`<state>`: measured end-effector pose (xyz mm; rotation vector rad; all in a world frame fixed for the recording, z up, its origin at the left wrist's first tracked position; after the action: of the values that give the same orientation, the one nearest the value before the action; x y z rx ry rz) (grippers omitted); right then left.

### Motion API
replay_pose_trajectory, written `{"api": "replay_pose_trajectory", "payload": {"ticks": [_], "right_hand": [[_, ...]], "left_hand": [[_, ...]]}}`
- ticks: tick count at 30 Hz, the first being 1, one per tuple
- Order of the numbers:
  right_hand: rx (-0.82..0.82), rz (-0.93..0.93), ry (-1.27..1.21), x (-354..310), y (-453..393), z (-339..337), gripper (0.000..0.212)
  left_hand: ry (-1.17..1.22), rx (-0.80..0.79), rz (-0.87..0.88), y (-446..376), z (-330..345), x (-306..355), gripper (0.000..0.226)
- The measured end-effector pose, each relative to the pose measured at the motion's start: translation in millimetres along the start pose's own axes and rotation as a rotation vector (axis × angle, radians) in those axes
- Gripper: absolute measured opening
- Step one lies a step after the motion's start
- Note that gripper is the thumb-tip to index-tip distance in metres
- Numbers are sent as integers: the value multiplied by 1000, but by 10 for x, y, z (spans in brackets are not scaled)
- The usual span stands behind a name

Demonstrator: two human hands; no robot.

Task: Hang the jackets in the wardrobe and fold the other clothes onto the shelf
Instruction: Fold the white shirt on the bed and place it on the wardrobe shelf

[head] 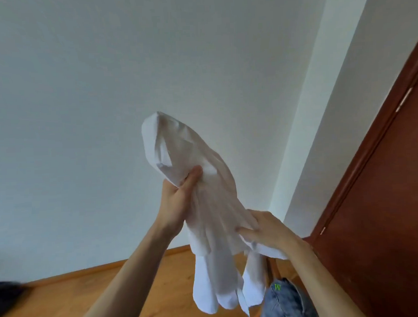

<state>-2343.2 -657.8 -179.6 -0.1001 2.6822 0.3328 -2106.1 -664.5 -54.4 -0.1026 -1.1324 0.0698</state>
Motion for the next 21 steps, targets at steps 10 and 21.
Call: {"api": "replay_pose_trajectory", "payload": {"ticks": [10, 21], "right_hand": [[229, -238, 276, -1085, -199, -331, 22], [152, -824, 62, -3229, 442, -207, 10]], "left_hand": [[-448, 506, 115, 466, -1246, 180, 125], [-852, 178, 156, 1344, -1489, 697, 58]]}}
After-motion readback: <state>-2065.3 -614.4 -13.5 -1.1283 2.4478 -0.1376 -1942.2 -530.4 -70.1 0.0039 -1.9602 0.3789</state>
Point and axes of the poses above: each hand's wrist, its own y-axis away from the middle knuckle, its own z-axis out of the palm, x = y × z, the point moved 5 cm from there along -y, towards the middle knuckle, and after that the axes turned 14 degrees about y, right-handed, at the moved point
